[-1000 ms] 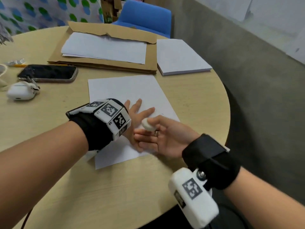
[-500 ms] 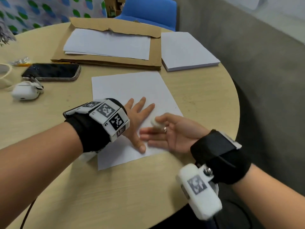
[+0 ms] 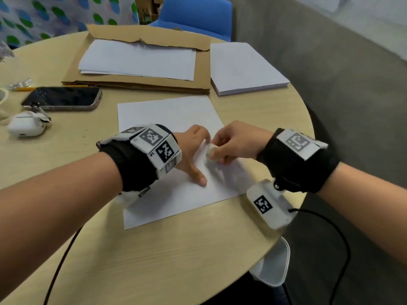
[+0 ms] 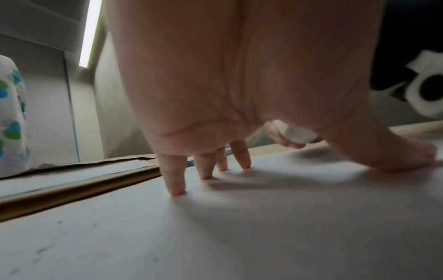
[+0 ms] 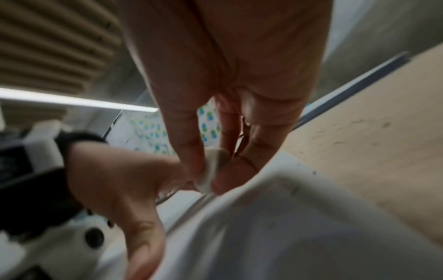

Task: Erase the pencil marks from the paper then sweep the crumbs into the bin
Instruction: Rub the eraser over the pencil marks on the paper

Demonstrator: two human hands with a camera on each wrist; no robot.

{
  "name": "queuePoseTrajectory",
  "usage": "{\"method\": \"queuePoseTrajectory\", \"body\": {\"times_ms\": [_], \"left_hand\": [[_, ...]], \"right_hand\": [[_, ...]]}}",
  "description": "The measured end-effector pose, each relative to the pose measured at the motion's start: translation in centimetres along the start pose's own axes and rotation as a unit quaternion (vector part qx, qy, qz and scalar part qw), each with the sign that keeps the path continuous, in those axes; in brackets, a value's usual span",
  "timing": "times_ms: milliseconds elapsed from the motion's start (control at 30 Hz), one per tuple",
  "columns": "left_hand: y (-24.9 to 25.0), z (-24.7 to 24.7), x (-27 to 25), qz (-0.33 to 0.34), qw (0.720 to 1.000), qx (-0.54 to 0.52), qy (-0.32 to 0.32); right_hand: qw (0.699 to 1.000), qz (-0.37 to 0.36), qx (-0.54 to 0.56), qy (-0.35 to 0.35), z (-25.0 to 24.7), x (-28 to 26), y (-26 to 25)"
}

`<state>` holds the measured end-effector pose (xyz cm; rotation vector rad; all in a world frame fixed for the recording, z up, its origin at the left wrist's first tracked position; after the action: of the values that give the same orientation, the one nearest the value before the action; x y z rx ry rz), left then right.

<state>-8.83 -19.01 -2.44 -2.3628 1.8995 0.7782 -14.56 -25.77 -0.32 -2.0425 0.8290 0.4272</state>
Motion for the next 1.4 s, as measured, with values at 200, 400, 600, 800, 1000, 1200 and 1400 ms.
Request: {"method": "queuePoseTrajectory", "body": {"times_ms": [200,400,600,800,1000,1200,1400], "left_hand": [[-0.1,1.0,0.2,0.014,0.998,0.026,-0.059],[-0.1,1.3,0.3,0.004,0.994,0.066,-0.083],[-0.1,1.3,0.3,0.009,0.995,0.065,-0.074],[-0.1,1.2,0.3,-0.001,0.993,0.083,-0.081],[-0.2,1.3,0.2,-0.001,0.994,0.078,-0.076],[0.0,1.2,0.2,-0.002,0.993,0.084,-0.077],[-0.2,1.3,0.2,-0.003,0.994,0.071,-0.077]], "right_hand": [[0.989,0.001,-0.139,0.047,0.0,0.4,-0.8],[0.977,0.010,-0.210,-0.019,1.9,-1.0,0.0],[0.989,-0.011,-0.132,0.069,0.7,-0.5,-0.3],[0.987,-0.021,-0.150,0.052,1.2,-1.1,0.1],[0.968,-0.066,-0.221,0.095,0.7,-1.3,0.0],[0.968,-0.030,-0.246,0.040,1.0,-1.0,-0.2],[0.965,-0.058,-0.245,0.074,0.5,-1.1,-0.1]]}}
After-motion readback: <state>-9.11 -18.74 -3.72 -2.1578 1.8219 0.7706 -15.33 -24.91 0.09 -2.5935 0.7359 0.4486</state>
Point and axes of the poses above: each hand's wrist, its own x-axis towards the middle knuckle, its own z-axis out of the palm, y = z × x, the point moved 8 cm from there along x, towards the middle knuckle, and after that the axes turned 12 degrees about z, right-handed, at the moved point
